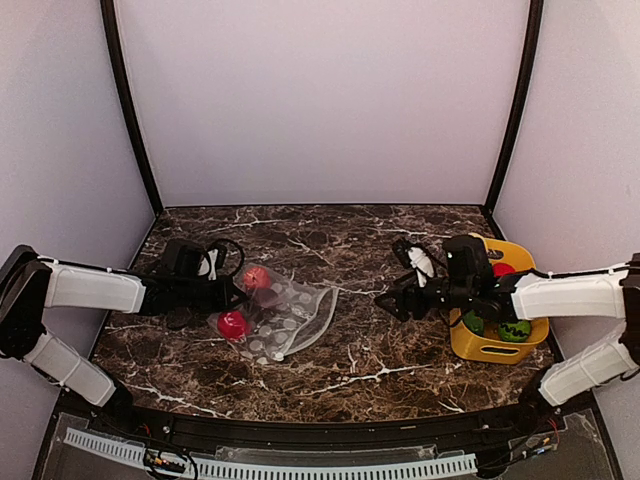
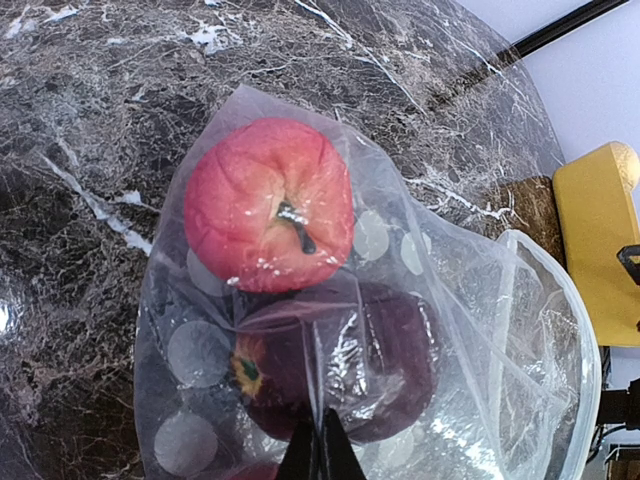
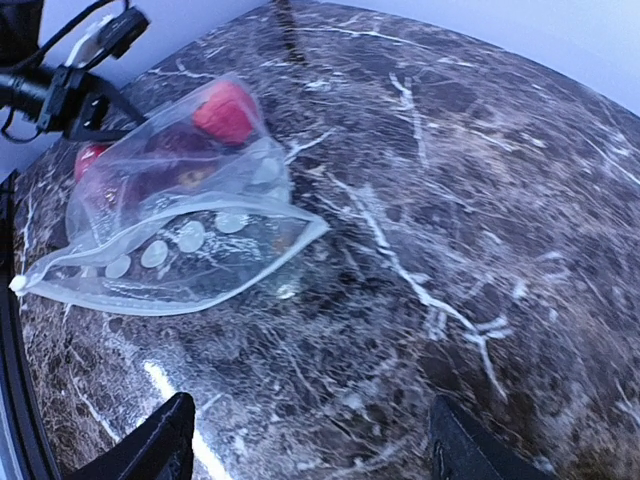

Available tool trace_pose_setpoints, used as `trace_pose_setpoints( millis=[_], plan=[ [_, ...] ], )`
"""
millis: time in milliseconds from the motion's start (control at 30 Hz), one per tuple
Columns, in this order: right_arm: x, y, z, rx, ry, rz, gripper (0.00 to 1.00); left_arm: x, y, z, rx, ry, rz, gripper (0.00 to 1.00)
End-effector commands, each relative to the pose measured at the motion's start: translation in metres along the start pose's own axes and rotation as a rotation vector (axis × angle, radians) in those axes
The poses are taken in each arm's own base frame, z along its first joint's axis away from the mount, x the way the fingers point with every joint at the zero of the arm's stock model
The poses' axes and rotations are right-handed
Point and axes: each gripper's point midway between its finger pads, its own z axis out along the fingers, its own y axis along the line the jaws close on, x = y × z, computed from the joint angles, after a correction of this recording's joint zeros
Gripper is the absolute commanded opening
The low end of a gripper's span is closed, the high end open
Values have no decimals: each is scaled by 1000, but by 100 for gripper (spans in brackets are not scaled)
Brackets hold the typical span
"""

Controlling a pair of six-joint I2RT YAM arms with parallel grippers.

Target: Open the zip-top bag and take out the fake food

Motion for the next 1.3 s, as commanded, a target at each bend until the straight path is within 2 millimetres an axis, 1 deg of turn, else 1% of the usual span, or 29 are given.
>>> trace_pose_setpoints(
  millis=[0, 100, 200, 300, 367, 567, 700, 767, 867, 967, 1133, 1267],
  plan=[
    [-5, 37, 33, -123, -45, -90, 69, -5, -4, 0, 17, -5, -12, 1],
    [-4, 58, 59, -186, -48, -125, 65, -5, -5, 0, 28, -3, -17, 1],
    [-4, 74, 86, -237, -58, -148, 61, -4, -7, 0, 39, 1, -16, 1],
    [-10, 84, 109, -257, -86, -168, 59, -4, -8, -1, 43, 4, -9, 1],
    [-21, 90, 119, -266, -117, -180, 57, -3, -9, -1, 47, 8, -5, 1],
    [-18, 94, 153, -292, -110, -192, 53, -3, -14, -2, 71, 10, 3, 1],
    [-12, 91, 168, -286, -106, -216, 49, -1, -17, -2, 88, 18, 7, 1],
    [-9, 90, 173, -289, -103, -225, 49, -1, -18, -2, 95, 21, 10, 1],
    [-12, 96, 181, -309, -123, -256, 54, 3, -19, 0, 111, 41, 18, 1],
    [-19, 100, 190, -325, -145, -282, 64, 7, -22, 3, 133, 64, 19, 1],
    [-25, 109, 201, -369, -174, -308, 73, 11, -27, 5, 164, 90, 27, 1],
    [-26, 117, 208, -419, -181, -328, 80, 14, -31, 7, 188, 115, 38, 1]
  ],
)
